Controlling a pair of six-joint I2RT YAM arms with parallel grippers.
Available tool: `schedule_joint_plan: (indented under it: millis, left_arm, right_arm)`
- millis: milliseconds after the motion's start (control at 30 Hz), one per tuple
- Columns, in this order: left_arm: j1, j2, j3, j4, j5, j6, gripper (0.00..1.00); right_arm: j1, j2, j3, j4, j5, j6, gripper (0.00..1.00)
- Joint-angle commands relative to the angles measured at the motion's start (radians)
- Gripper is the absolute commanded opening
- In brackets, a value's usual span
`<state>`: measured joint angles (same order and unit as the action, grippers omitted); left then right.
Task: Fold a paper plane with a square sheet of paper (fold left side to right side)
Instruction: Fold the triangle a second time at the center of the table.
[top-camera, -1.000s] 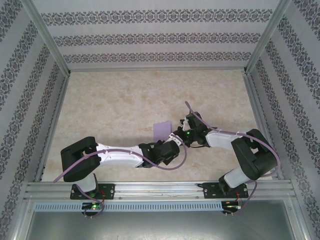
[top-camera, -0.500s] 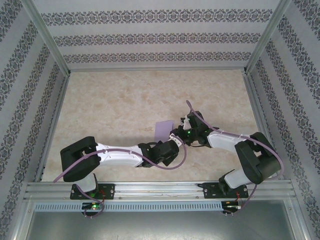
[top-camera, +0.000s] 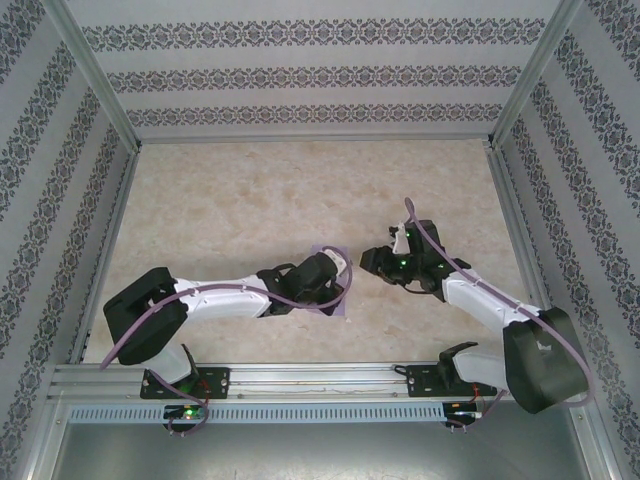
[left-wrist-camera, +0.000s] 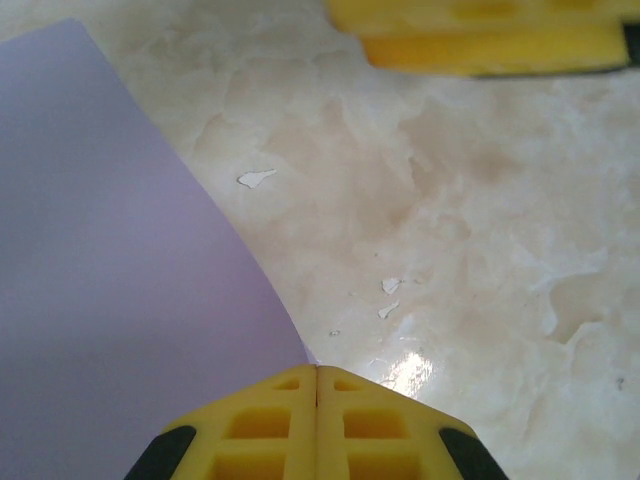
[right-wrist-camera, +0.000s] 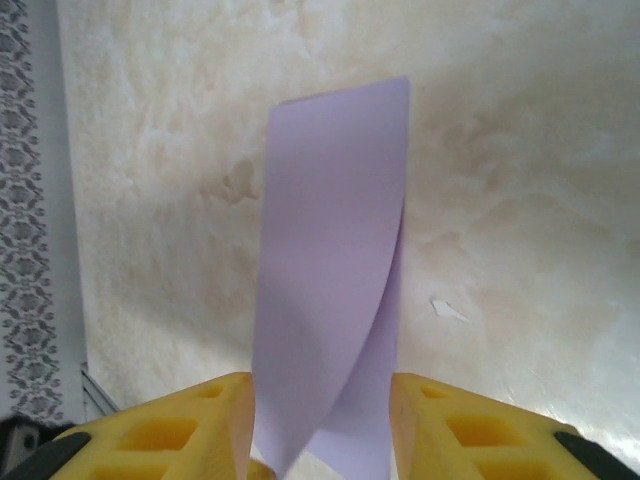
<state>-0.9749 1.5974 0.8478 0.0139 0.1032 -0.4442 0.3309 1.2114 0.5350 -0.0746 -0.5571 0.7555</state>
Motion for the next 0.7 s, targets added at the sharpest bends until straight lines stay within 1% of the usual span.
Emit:
schedule_joint_plan:
  millis: [0, 233, 333, 433, 533, 633, 667]
  left_arm:
    - [0.044, -0.022, -0.028, 0.05, 0.111, -0.08, 0.0]
    - [0.106, -0.017, -0.037, 0.085, 0.2, -0.166, 0.0]
    - [0.134, -0.007, -0.045, 0.132, 0.252, -0.215, 0.0]
    - [0.148, 0.004, -0.042, 0.156, 0.281, -0.241, 0.0]
    - [0.152, 0.016, -0.028, 0.151, 0.285, -0.248, 0.0]
    - [0.159, 0.03, -0.025, 0.167, 0.301, -0.272, 0.0]
    - [0.162, 0.033, -0.025, 0.174, 0.308, -0.279, 0.0]
  right_arm:
    - [-0.004, -0.045, -0.022, -0.073, 0.02, -0.045, 0.4]
    - [0.011, -0.112, -0.055, -0.074, -0.024, -0.02, 0.4]
    - [0.028, -0.144, -0.081, -0.065, -0.023, -0.001, 0.44]
    - [0.045, -0.156, -0.101, -0.054, -0.024, 0.013, 0.44]
    - [0.066, -0.152, -0.112, -0.043, -0.027, 0.023, 0.42]
    - [0.098, -0.146, -0.125, -0.014, -0.027, 0.044, 0.35]
    - [0.112, -0.142, -0.129, 0.001, -0.027, 0.056, 0.31]
